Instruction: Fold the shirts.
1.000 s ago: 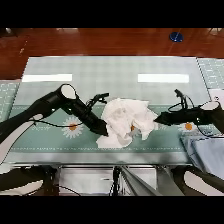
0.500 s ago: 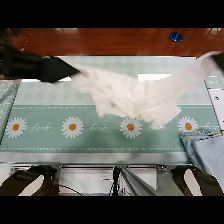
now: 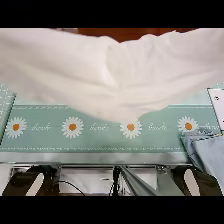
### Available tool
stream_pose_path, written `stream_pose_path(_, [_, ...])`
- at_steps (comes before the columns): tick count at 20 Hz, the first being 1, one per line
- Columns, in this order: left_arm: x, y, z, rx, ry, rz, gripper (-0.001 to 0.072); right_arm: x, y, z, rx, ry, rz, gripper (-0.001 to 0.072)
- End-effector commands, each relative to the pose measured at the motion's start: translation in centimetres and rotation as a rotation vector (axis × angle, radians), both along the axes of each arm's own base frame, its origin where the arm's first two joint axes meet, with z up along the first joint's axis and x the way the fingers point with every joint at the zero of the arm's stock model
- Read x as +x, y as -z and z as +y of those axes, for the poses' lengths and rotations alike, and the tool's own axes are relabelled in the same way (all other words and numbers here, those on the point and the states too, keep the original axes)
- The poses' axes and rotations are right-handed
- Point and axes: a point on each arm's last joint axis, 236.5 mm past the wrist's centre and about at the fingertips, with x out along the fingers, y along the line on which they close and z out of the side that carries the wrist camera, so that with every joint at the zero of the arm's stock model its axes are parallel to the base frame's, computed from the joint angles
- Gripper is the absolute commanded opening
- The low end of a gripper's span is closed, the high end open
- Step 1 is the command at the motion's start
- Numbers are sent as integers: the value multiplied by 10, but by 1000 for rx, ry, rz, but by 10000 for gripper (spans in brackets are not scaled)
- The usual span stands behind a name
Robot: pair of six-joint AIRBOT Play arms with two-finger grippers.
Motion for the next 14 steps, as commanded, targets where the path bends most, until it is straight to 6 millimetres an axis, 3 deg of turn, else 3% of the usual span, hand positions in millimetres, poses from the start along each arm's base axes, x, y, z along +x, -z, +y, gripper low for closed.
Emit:
stream_pose_path(1, [-60,24,7,13,-34,105,20,-62,9,-8,-105,133,100,24])
stream_pose_path(4, [-98,56,10,58,-35,246,19,-104,29,0,-166,131,193,24])
stream_pose_path(6, [-118,48,2,31,-9,203,18,-117,47,4,-145,99,267,24])
stream_pose_path(8, [-124,48,-2,19,0,200,18,-116,50,4,-144,64,277,24])
stream_pose_path(10, [-106,63,-2,43,-16,254,18,-91,71,-7,-125,74,379,24])
stream_pose_path(11, [-88,81,0,80,-19,305,18,-72,92,-12,-115,58,469,23])
stream_pose_path(12, [-68,105,3,115,-21,376,18,-51,117,-16,-97,37,568,24])
stream_pose_path(14, [-20,175,13,148,-18,583,18,-3,177,-28,-48,9,768,24])
